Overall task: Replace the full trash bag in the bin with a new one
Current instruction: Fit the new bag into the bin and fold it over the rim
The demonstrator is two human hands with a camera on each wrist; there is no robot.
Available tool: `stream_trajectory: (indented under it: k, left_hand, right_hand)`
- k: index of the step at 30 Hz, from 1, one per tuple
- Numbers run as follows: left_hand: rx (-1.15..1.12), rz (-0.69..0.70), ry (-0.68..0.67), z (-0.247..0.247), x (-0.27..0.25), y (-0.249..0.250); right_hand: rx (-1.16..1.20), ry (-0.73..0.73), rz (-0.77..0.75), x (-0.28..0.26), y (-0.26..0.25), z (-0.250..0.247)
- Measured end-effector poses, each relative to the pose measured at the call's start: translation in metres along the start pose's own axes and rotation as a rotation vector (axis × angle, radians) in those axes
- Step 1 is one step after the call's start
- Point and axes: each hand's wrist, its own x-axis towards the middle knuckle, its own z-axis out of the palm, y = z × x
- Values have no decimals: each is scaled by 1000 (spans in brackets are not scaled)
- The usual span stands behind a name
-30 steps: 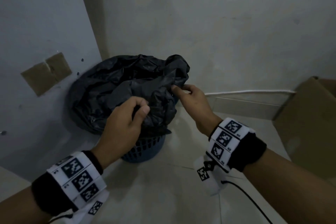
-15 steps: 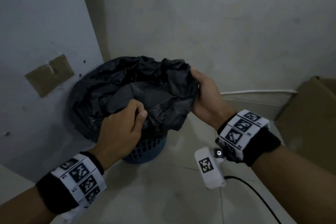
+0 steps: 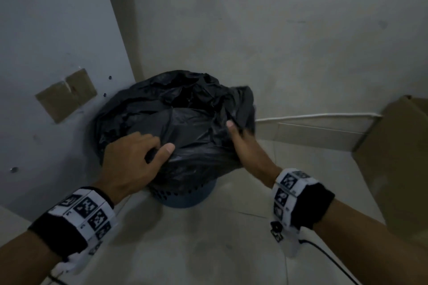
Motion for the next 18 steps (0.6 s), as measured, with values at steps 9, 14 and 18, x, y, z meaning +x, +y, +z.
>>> stream_trajectory:
  k: [9,14,18]
  left_hand:
    - [-139,-21,-103,2,14,53]
    - [104,-164,-204,12,15,64]
    - [146,-124,-157,13,13,50]
  right_hand:
    - [107,-363,128,-8,8,28]
    - [-27,0,121,-11,8,5]
    - [281,257,207,3,8,-21]
